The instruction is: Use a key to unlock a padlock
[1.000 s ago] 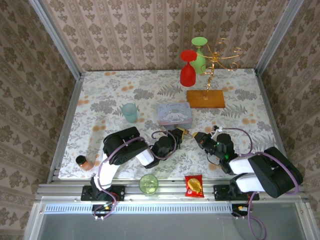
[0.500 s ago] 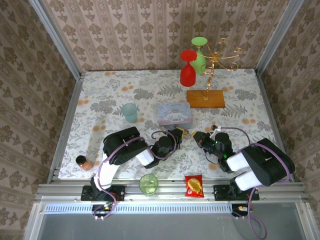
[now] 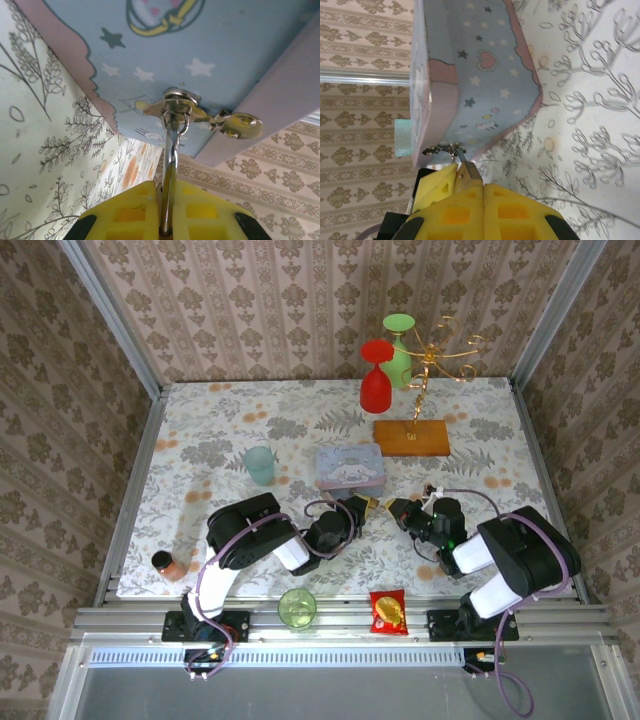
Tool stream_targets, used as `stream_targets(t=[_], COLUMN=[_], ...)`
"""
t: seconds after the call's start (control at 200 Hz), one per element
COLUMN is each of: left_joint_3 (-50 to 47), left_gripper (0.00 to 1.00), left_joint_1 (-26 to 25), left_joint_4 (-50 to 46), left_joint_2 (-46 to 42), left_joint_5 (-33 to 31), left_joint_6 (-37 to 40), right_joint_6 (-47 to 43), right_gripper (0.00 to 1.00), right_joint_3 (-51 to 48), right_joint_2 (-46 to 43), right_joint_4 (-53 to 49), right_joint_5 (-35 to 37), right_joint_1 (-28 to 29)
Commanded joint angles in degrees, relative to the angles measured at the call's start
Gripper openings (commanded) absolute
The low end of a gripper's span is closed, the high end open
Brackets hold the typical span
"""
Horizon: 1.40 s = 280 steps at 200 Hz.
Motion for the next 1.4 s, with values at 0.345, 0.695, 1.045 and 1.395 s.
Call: stream_targets(t=[0.345,0.695,1.045,1.395], left_joint_3=[3.2,1.1,0.8,-4.0], left_gripper=[0.00,0.00,0.08,0.00], left_joint_1=[-1.4,-1.1,-0.2,1.6], left_joint_4=[0.7,0.6,0.6,0.6], left_joint_2=[1.6,1.8,2.3,-1.1], left_joint_5=[6.9,7.8,9.8,8.9], left_joint_6=[-0.3,3.0,4.7,8.7], right_joint_6=[-1.8,-17.4,-23.9,-25.2], right_gripper=[0.00,0.00,0.00,0.27], right_joint_3=[4.6,6.8,7.7,8.0], right_joint_2=[6.3,-3.0,-4.0,-4.1], right_joint_4=[2.4,-18.4,-21.5,-24.5], right_joint_5=[-4.8,5.3,5.4,3.7], right_joint_1=[2.6,11.8,13.1,11.7])
